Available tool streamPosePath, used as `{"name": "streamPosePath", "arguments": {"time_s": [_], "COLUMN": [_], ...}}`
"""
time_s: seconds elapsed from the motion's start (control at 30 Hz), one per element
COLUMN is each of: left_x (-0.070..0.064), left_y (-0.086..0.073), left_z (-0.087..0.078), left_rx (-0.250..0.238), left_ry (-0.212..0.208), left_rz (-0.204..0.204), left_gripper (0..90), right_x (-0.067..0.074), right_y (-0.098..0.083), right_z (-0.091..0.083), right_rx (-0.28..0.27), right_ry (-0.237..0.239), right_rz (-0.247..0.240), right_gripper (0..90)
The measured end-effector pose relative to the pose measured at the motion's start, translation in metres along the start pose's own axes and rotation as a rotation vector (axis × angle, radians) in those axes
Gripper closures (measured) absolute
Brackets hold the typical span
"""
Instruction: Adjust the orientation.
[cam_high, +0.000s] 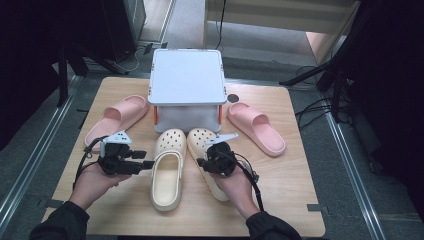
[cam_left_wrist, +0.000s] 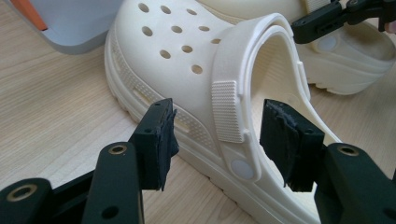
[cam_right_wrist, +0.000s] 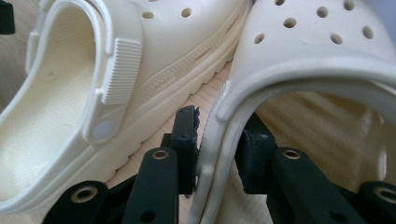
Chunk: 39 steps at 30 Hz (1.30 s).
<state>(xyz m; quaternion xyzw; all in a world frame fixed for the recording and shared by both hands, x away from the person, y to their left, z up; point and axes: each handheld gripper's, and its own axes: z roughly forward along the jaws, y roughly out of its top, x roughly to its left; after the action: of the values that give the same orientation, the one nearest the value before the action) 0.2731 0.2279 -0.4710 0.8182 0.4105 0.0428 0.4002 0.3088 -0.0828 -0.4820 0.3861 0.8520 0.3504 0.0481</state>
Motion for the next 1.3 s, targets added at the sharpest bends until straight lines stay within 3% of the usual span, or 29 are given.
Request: {"name": "streamPosePath", "arguments": {"time_s": [0.1,0.13,0.3,0.37,0.43,0.47,0.57,0.67,0.87,1.0,1.17,1.3], "left_x": [-0.001,0.0,0.003,0.004,0.005,0.007,0.009,0.014,0.023,0.029,0.03,0.027], "left_y": [-0.001,-0.002,-0.003,-0.003,-0.004,-0.004,-0.004,-0.005,-0.005,-0.006,-0.006,-0.005], "left_z": [0.0,-0.001,-0.003,-0.003,-0.003,-0.003,-0.001,0.003,0.01,0.018,0.022,0.032], "left_rx": [0.001,0.0,-0.01,-0.017,-0.026,-0.024,-0.02,-0.012,0.011,0.043,0.058,0.107], "left_ry": [0.003,0.003,0.017,0.015,0.02,0.033,0.034,0.044,0.054,0.055,0.049,0.047], "left_rz": [0.003,-0.002,-0.016,-0.021,-0.002,0.009,0.007,-0.004,-0.022,-0.03,-0.03,-0.015], "left_gripper": [44.3,44.3,45.0,46.9,51.5,54.0,57.9,60.9,62.5,63.5,64.3,64.5], "right_x": [-0.001,-0.003,-0.009,-0.013,-0.014,-0.017,-0.021,-0.035,-0.057,-0.072,-0.075,-0.076], "right_y": [0.0,0.0,0.0,-0.002,-0.003,-0.005,-0.007,-0.014,-0.02,-0.028,-0.031,-0.032], "right_z": [0.0,-0.002,-0.021,-0.036,-0.041,-0.052,-0.058,-0.067,-0.074,-0.066,-0.058,-0.047], "right_rx": [-0.003,-0.012,-0.043,-0.066,-0.076,-0.088,-0.091,-0.108,-0.1,-0.068,-0.039,-0.011], "right_ry": [0.021,0.049,0.083,0.11,0.124,0.127,0.12,0.098,0.066,0.032,0.011,-0.019], "right_rz": [-0.001,0.005,0.02,0.02,0.016,0.011,0.0,-0.012,0.031,0.041,0.03,0.007], "right_gripper": [68.5,65.0,63.2,69.8,73.0,78.4,81.3,85.7,90.0,90.0,87.5,86.0]}}
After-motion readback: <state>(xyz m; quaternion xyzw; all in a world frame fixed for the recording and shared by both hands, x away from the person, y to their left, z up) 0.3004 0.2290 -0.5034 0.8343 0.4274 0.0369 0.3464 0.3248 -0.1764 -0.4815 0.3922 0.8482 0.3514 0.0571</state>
